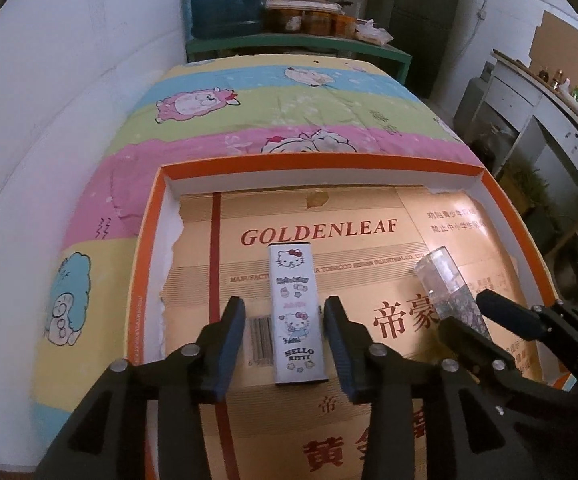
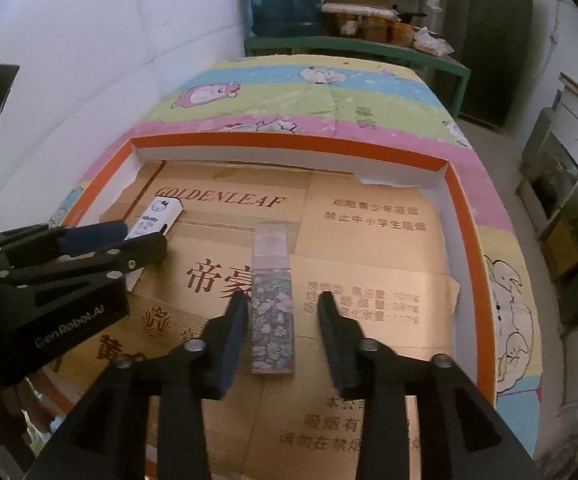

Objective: Organize rigid objects
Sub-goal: 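Lower both items into the tray and open both grippers, then withdraw both open grippers from the tray toward the caps, then grasp the blue bottle cap with the left gripper while the right gripper grasps an orange cap, then carry the blue cap and orange cap over the cardboard tray with both grippers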

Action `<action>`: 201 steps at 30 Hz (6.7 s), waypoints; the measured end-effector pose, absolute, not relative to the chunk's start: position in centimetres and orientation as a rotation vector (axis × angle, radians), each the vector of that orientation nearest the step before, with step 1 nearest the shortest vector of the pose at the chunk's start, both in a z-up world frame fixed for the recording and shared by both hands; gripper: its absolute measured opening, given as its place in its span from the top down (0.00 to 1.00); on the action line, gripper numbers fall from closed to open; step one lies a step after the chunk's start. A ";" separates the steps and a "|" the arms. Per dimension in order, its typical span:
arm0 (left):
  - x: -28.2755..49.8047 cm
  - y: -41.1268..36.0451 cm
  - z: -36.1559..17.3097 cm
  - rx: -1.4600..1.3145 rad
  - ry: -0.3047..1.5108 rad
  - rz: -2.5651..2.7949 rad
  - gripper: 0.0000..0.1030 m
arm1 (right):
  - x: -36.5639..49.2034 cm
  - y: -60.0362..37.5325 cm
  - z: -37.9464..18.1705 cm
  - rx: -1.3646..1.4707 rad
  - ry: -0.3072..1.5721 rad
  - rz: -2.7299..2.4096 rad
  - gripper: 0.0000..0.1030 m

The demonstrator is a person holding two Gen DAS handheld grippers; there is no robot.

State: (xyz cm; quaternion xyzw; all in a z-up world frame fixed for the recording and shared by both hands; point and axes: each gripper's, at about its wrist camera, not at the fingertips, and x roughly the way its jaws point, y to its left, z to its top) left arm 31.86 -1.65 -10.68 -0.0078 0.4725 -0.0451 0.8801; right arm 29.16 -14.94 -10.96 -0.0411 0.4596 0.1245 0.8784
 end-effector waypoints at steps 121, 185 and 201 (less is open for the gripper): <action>-1.6 1.0 -12.0 -0.089 0.875 -0.325 0.69 | -2.8 -13.5 -11.3 -0.214 0.905 0.246 0.51; 6.1 2.0 -5.0 -0.120 0.757 -0.313 0.70 | 4.9 -14.7 -5.6 -0.089 0.775 0.288 0.71; 12.5 0.0 -1.9 -0.128 0.717 -0.345 0.70 | 9.6 -16.8 -3.6 -0.066 0.733 0.249 0.71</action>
